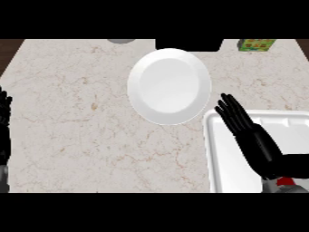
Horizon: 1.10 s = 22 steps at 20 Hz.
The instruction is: Pick the can from the tray and place it in the plate
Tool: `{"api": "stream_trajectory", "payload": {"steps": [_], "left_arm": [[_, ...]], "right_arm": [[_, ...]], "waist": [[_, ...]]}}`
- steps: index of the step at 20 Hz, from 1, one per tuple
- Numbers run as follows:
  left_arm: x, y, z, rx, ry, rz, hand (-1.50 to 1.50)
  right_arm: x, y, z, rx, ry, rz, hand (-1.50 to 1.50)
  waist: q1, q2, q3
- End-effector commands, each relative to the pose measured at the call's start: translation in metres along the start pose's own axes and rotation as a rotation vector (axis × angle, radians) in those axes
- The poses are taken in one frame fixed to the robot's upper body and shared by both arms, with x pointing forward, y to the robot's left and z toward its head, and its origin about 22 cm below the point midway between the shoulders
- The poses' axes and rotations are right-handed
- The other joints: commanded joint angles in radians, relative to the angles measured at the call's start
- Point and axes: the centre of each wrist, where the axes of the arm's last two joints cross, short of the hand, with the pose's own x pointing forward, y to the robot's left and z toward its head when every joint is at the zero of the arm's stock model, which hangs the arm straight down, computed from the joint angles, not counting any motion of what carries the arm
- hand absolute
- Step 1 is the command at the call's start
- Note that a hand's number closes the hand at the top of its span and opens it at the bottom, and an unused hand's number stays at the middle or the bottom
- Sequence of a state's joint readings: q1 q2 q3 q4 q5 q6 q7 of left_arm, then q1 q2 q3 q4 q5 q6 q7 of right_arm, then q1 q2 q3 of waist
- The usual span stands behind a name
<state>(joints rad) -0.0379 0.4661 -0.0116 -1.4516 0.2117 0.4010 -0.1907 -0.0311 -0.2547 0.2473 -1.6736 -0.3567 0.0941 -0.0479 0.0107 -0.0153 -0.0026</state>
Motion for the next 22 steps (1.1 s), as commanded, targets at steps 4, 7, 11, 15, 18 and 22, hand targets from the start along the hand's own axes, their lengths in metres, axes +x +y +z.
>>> {"api": "stream_trajectory", "payload": {"steps": [4, 7, 11, 15, 18, 22], "left_arm": [[-0.002, -0.019, -0.008, -0.197, 0.071, 0.021, 0.00], [-0.016, -0.023, 0.016, -0.240, 0.113, 0.031, 0.00], [-0.026, -0.036, 0.028, -0.345, 0.180, 0.101, 0.00], [-0.022, -0.038, 0.030, -0.370, 0.175, 0.110, 0.00], [-0.027, -0.037, 0.033, -0.387, 0.173, 0.092, 0.00], [-0.038, -0.043, 0.036, -0.377, 0.169, 0.109, 0.00]], "right_arm": [[0.029, 0.006, -0.013, -0.217, 0.102, 0.141, 1.50], [0.054, -0.061, -0.002, -0.223, 0.176, 0.762, 1.50], [0.026, -0.024, 0.012, -0.651, -0.038, 0.610, -1.50], [0.001, 0.023, 0.055, -0.662, -0.093, 0.703, -1.50], [0.028, 0.019, 0.072, -0.705, -0.108, 0.834, -1.50], [0.046, 0.033, 0.102, -0.791, -0.066, 0.883, -1.50]], "waist": [[-0.036, 0.015, 0.000], [-0.057, 0.004, -0.055], [-0.056, 0.009, 0.000], [-0.036, 0.010, 0.002], [-0.030, 0.010, 0.001], [-0.028, 0.013, 0.001]]}}
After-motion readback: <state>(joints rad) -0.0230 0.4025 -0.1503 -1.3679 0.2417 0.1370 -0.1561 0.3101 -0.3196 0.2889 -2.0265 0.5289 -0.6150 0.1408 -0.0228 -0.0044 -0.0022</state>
